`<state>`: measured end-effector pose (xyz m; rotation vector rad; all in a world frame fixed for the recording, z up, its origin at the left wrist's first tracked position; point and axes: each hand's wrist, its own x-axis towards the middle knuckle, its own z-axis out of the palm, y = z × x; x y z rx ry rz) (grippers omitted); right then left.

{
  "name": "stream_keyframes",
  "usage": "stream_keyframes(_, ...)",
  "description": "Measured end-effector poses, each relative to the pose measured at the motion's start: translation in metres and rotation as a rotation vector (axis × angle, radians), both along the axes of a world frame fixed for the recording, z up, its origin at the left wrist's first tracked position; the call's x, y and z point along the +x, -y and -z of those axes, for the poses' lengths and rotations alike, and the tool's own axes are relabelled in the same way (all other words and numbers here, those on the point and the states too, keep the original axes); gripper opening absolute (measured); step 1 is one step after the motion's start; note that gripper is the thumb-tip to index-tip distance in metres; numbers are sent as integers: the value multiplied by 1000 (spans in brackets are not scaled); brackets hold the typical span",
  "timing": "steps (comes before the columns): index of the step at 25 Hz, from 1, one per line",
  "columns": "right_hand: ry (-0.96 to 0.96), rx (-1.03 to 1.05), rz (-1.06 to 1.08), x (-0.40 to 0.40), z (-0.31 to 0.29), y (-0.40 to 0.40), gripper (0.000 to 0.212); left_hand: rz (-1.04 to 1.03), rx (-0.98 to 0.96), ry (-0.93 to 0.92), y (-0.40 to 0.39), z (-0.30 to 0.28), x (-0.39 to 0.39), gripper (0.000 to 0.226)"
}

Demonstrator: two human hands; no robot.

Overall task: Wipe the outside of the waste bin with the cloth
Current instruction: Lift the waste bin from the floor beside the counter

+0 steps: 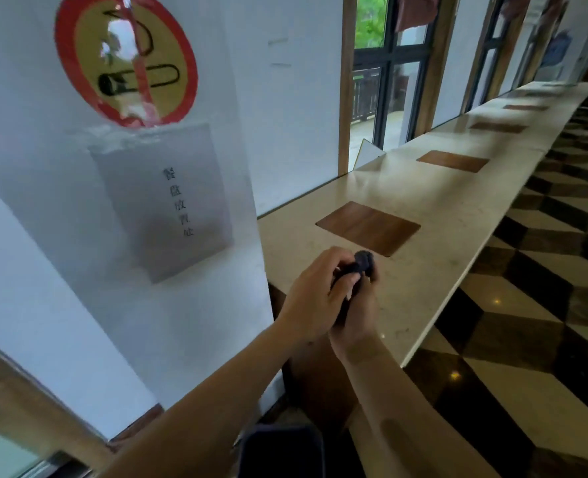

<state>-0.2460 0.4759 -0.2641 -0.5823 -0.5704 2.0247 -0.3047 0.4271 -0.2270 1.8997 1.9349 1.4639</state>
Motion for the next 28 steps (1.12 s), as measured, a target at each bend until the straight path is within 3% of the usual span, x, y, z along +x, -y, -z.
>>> stream_keyframes(4, 113, -22, 67, -6, 15, 79, 43, 70, 4, -17, 77, 16, 1, 16)
stream_keyframes(7, 37, -100, 184, 2, 14, 116, 40, 137, 4, -12, 114, 18, 2, 17)
stream_keyframes(10, 217, 36, 289, 14, 13, 131, 32, 156, 30, 24, 132, 17, -3, 15)
stream_keyframes(15, 344, 62, 314, 30, 38, 119, 23, 142, 25, 90, 135, 48, 2, 17)
stream_keyframes(22, 512, 225, 370, 43, 194, 99, 17, -37, 58, 185, 129, 201, 11, 16)
stream_keyframes(28, 631, 248, 405, 39, 382, 119, 16, -75, 93, 215, 143, 395, 1, 13)
